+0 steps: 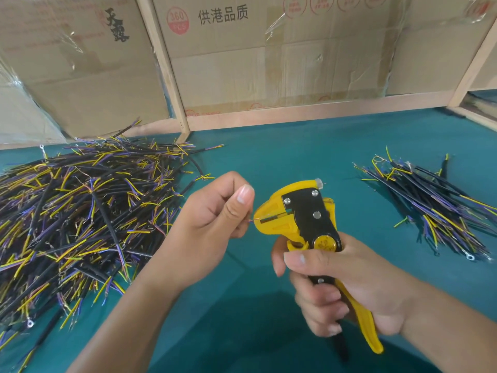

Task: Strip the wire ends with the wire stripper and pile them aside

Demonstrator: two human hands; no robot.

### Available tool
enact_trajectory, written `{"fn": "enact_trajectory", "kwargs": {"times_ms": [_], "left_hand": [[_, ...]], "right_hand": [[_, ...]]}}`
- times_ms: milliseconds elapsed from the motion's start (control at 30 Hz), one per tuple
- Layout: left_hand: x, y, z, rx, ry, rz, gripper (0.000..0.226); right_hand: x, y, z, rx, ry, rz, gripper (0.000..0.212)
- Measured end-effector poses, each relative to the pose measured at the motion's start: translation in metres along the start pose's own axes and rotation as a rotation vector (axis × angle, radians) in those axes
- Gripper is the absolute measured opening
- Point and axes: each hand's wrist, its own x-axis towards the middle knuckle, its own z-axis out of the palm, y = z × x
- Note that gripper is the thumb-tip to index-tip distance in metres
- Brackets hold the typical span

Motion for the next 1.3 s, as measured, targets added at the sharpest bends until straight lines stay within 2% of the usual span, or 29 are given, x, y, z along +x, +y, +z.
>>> {"fn": "enact_trajectory", "kwargs": {"times_ms": [100, 200, 233, 367, 500, 533, 633, 767, 867, 967, 1033, 1133, 1300], "left_hand": [[0.001, -0.001, 0.001, 0.018, 0.015, -0.013, 0.035], [0.002, -0.002, 0.001, 0.022, 0.021, -0.011, 0.036], [0.002, -0.002, 0.001, 0.022, 0.028, -0.01, 0.036], [0.003, -0.003, -0.002, 0.122, 0.072, 0.011, 0.039], [0.008, -0.004, -0.012, 0.139, 0.368, 0.002, 0.037], [0.01, -0.005, -0.014, 0.142, 0.413, -0.003, 0.035], [0.012, -0.009, -0.016, 0.037, 0.434, -0.065, 0.026], [0.011, -0.013, -0.011, -0.13, 0.321, -0.127, 0.031], [0.009, -0.015, -0.005, -0.204, 0.243, -0.089, 0.022], [0.01, -0.012, 0.009, -0.345, 0.267, -0.152, 0.024], [0.015, -0.005, 0.019, -0.316, 0.285, -0.209, 0.03], [0.038, 0.015, 0.029, -0.221, 0.241, -0.249, 0.018], [0.109, 0.036, 0.064, -0.374, 0.196, -0.378, 0.005]], "right_hand": [[-0.001, -0.001, 0.002, -0.017, 0.045, 0.012, 0.042], [0.001, 0.0, 0.003, -0.016, 0.056, 0.011, 0.069], [0.001, 0.001, 0.004, -0.016, 0.066, 0.003, 0.071], [0.008, 0.005, 0.006, 0.015, 0.198, -0.057, 0.059], [0.022, -0.003, -0.013, 0.305, 0.56, -0.186, 0.031], [0.023, -0.005, -0.018, 0.366, 0.604, -0.203, 0.027], [0.026, -0.002, -0.025, 0.416, 0.544, -0.198, 0.026], [0.028, 0.005, -0.026, 0.398, 0.395, -0.127, 0.036], [0.027, 0.006, -0.027, 0.431, 0.364, -0.122, 0.035], [0.026, 0.006, -0.025, 0.444, 0.335, -0.104, 0.034], [0.025, 0.007, -0.023, 0.403, 0.323, -0.073, 0.038], [0.027, 0.009, -0.023, 0.383, 0.307, -0.028, 0.04], [0.028, 0.013, -0.026, 0.357, 0.33, -0.001, 0.021]]}}
